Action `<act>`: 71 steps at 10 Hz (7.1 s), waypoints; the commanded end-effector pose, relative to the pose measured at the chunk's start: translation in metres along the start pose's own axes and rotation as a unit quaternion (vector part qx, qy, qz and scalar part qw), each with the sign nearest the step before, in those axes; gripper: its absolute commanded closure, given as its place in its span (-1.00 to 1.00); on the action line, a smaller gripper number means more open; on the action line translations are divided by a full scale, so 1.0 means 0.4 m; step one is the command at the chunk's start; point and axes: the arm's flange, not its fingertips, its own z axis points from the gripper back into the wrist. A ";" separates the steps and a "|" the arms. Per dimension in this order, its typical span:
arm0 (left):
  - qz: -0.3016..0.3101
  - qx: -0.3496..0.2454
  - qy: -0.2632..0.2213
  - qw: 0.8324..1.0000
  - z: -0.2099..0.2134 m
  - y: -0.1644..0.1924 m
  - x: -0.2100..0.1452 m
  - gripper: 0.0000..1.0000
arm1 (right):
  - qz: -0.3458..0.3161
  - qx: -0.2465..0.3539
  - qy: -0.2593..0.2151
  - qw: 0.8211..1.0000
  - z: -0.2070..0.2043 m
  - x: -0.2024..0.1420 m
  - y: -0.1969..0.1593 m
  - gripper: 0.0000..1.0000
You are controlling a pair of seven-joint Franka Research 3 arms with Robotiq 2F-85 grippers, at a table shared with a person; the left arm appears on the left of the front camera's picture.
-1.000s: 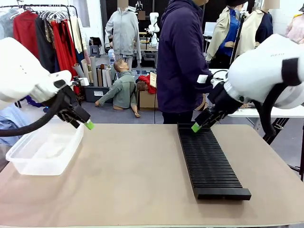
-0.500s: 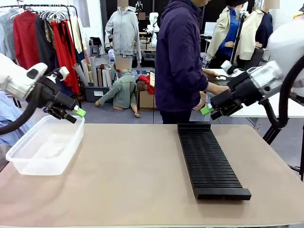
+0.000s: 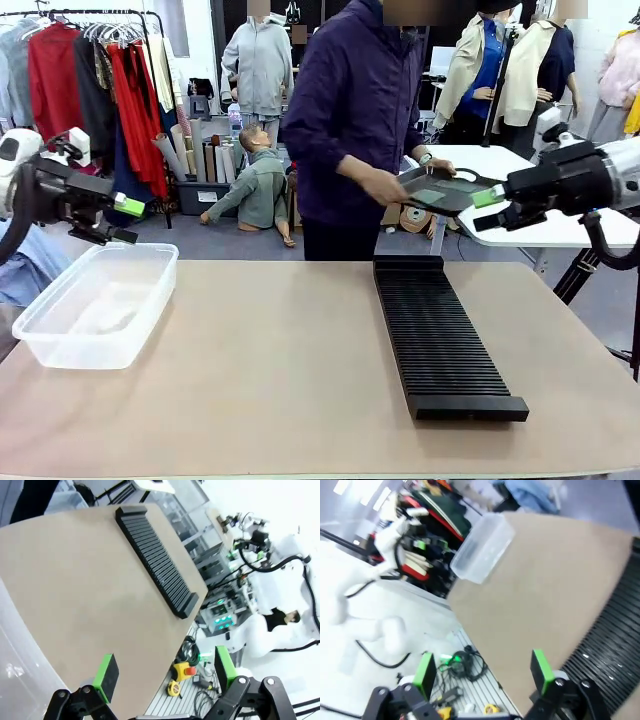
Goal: Sort PCBs into racks and boxes based on the side picked up.
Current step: Pick up the Blank PCB handed by the Human.
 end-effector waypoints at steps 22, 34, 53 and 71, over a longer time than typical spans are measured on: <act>0.043 -0.036 -0.093 0.994 0.136 0.067 -0.065 -1.00 | -0.011 0.088 -0.064 0.994 0.112 -0.051 -0.064 -1.00; 0.043 -0.036 -0.093 0.994 0.136 0.067 -0.065 -1.00 | -0.011 0.088 -0.064 0.994 0.112 -0.051 -0.064 -1.00; 0.043 -0.036 -0.093 0.994 0.136 0.067 -0.065 -1.00 | -0.067 0.159 0.028 0.985 -0.440 0.129 -0.386 -1.00; 0.043 -0.036 -0.093 0.994 0.136 0.067 -0.065 -1.00 | -0.061 0.127 -0.034 0.989 -0.787 0.251 -0.383 -1.00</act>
